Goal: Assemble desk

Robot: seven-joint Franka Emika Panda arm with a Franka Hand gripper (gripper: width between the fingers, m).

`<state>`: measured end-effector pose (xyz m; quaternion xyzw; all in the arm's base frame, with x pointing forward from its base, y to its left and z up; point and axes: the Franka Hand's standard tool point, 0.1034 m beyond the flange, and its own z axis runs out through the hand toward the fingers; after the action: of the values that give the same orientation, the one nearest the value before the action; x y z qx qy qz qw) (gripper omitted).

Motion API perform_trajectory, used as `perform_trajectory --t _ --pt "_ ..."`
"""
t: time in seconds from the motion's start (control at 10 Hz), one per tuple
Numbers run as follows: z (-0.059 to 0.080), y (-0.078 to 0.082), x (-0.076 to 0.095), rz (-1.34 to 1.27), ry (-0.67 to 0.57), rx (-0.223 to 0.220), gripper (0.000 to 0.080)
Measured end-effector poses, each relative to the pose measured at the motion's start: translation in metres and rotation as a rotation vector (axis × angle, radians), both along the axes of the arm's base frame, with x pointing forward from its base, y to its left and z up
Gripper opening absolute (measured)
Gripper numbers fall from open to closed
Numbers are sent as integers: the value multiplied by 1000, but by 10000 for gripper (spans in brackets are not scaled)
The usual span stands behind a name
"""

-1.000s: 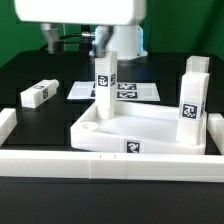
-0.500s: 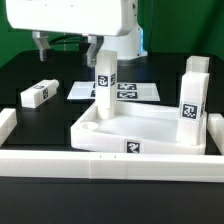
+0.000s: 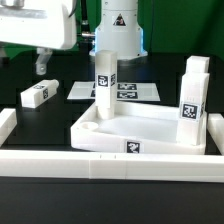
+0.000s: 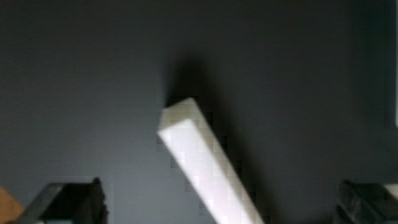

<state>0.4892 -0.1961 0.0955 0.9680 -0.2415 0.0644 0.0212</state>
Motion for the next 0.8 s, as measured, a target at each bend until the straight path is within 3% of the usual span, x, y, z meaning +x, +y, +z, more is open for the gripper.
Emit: perform_trajectory --t 0.3,0.6,0.7,0.8 --pt "0 -1 0 10 1 -2 649" --pt "-16 -32 -30 -25 29 9 649" --pt "-23 -33 -38 -33 52 15 649" --pt "-22 -29 -34 -27 63 37 649"
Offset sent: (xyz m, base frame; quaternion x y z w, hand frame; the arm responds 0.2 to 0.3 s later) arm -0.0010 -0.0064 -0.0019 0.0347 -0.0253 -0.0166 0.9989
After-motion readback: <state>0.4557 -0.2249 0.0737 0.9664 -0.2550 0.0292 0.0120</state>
